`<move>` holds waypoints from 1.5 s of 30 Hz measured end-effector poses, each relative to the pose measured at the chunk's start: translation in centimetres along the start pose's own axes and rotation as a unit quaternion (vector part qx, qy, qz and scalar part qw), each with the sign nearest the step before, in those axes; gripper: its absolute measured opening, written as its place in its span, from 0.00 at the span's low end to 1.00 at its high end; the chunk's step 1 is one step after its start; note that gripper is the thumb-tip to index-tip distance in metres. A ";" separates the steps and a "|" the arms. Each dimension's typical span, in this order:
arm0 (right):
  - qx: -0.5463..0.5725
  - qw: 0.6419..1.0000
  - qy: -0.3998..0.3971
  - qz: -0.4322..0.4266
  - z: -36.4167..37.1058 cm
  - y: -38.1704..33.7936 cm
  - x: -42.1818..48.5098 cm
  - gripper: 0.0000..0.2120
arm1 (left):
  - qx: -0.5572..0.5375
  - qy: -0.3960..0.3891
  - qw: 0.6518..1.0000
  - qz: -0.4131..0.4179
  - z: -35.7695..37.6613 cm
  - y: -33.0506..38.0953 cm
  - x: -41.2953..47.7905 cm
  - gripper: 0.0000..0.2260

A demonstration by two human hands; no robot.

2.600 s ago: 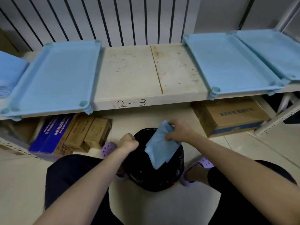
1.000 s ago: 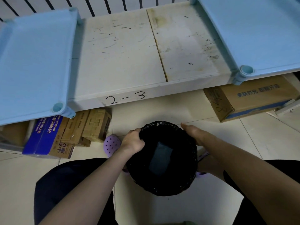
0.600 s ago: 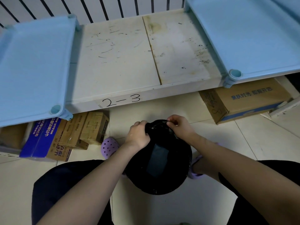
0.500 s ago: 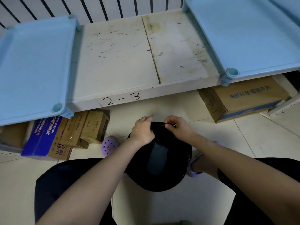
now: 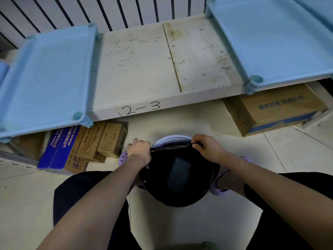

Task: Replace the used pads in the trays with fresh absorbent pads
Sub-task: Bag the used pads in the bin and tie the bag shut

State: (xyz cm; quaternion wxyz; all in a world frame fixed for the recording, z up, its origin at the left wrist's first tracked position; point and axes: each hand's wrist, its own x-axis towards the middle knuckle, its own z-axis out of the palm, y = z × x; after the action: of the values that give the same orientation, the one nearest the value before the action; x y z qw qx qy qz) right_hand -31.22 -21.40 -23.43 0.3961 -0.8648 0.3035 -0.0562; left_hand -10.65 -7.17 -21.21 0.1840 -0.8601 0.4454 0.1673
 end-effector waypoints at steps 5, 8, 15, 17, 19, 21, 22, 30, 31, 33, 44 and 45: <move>-0.017 0.999 0.036 0.034 0.4 0.0 -0.6 0.05 | -0.185 0.013 0.982 -0.037 1.3 -1.3 -1.5 0.05; -0.018 0.998 0.033 0.051 0.6 0.0 -1.3 0.11 | -0.291 0.054 0.955 -0.037 1.3 -0.7 -2.4 0.04; -0.069 0.980 0.030 0.183 0.3 -0.8 -2.0 0.31 | -0.495 0.073 0.866 -0.020 0.4 0.7 -5.0 0.14; -0.086 0.966 0.040 0.241 0.3 -0.5 -2.3 0.30 | -0.419 0.042 0.905 -0.057 1.0 0.0 -5.8 0.26; -0.057 0.951 0.030 0.301 0.2 -0.2 -2.7 0.25 | -0.369 -0.009 0.923 -0.109 1.6 -0.6 -6.6 0.28; -0.012 0.943 -0.002 0.333 0.0 -0.2 -3.2 0.15 | -0.349 -0.077 0.923 -0.143 2.3 -0.9 -7.7 0.22; -0.004 0.941 -0.013 0.338 0.1 -0.1 -3.5 0.11 | -0.332 -0.103 0.927 -0.144 2.7 -1.0 -8.2 0.18; 0.000 0.924 -0.035 0.381 -0.2 0.4 -6.1 0.12 | -0.433 -0.082 0.889 -0.126 0.8 0.8 -9.3 0.09; 0.011 0.924 -0.037 0.380 0.0 0.5 -6.3 0.11 | -0.476 -0.038 0.870 -0.122 0.0 1.1 -9.2 0.07; 0.060 0.921 -0.017 0.384 0.5 0.6 -6.7 0.05 | -0.518 0.081 0.841 -0.132 -1.4 1.4 -9.1 0.05; 0.154 0.908 -0.027 0.390 0.9 -1.5 -8.6 0.11 | 0.039 0.110 0.957 0.266 1.3 0.9 -11.2 0.35; 0.154 0.911 -0.030 0.382 0.5 -1.9 -8.3 0.10 | 0.097 0.072 0.959 0.255 1.5 1.1 -11.2 0.34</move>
State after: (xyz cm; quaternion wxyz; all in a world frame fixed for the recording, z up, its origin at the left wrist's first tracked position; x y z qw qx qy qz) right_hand -36.81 -15.42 -21.20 0.5242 -0.6126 0.5861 0.0797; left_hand -17.91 0.83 -17.67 0.1853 -0.7060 0.6758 0.1020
